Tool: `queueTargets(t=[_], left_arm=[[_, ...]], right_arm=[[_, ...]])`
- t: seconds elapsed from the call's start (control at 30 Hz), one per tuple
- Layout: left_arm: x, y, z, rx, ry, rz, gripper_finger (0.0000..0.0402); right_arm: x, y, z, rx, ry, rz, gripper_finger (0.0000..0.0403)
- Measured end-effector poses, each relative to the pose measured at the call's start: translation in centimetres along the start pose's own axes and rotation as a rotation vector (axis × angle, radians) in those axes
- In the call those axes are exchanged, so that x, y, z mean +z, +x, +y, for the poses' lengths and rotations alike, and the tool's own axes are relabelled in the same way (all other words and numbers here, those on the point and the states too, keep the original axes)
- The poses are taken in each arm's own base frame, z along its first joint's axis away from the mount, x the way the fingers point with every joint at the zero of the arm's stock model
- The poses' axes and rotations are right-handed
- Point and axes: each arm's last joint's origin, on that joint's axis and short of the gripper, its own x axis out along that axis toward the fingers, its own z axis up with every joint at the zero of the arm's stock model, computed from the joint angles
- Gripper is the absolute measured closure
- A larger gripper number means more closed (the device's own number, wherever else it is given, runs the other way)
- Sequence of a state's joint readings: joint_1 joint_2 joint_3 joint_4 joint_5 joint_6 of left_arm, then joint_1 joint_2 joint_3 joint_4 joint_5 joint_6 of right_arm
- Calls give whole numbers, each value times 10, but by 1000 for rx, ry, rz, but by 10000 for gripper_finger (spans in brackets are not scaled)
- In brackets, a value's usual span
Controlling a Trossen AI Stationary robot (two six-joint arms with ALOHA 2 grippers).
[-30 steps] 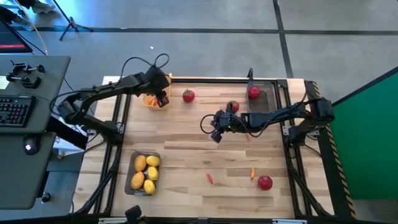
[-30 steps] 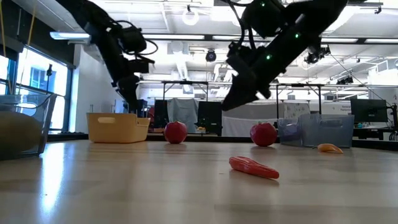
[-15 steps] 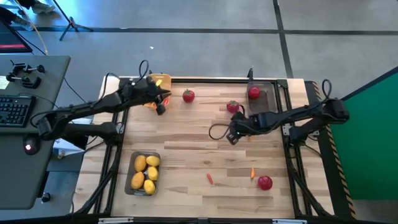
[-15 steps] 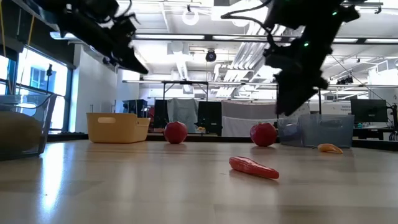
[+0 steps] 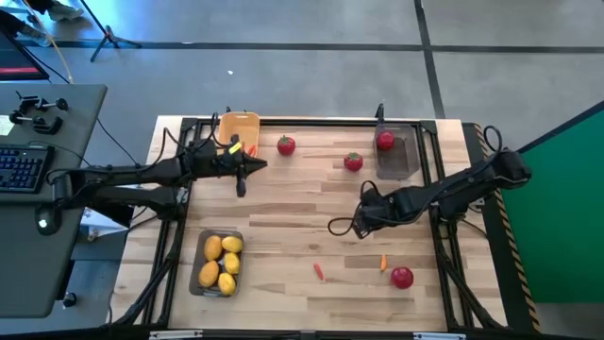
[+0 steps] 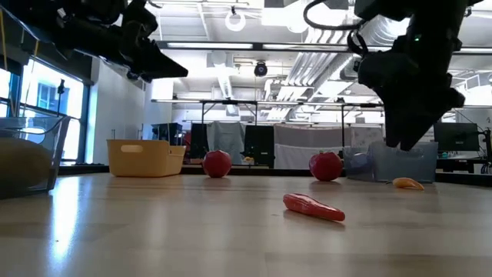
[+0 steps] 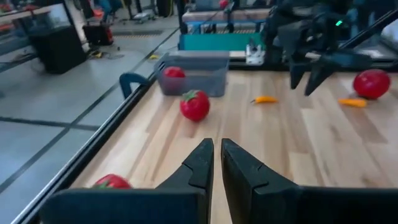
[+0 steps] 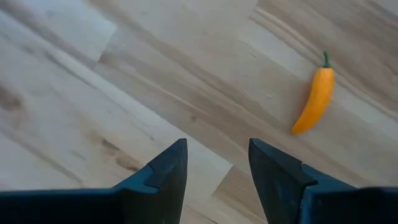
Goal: Sort produce into baskets
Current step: Put the chili pepper into the orange bin
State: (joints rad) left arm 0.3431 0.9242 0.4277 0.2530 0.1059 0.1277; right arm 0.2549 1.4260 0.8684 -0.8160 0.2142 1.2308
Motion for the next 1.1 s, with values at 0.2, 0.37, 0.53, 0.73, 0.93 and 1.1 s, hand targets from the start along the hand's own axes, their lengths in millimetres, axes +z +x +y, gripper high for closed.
queueTargets(t=[0.2, 0.37, 0.53, 0.73, 0.93, 1.1], left_arm=[[-7, 0, -10, -63, -28, -50, 385], [-8, 0, -15, -88, -25, -55, 386], [-7, 0, -17, -97, -17, -65, 386], [-8, 0, -17, -98, -14, -64, 386], [-10, 0, -17, -99, 8, -38, 386], [-14, 0, -18, -99, 13, -3, 386]], right_arm=[[-3, 4, 23, 171, -41, -22, 240], [-10, 16, 36, 219, -91, -3, 240], [-8, 22, 14, -23, 20, -17, 240], [7, 24, -15, -262, 77, 35, 240], [33, 29, -31, -308, 112, 53, 240], [47, 32, -40, -297, 80, 91, 240]])
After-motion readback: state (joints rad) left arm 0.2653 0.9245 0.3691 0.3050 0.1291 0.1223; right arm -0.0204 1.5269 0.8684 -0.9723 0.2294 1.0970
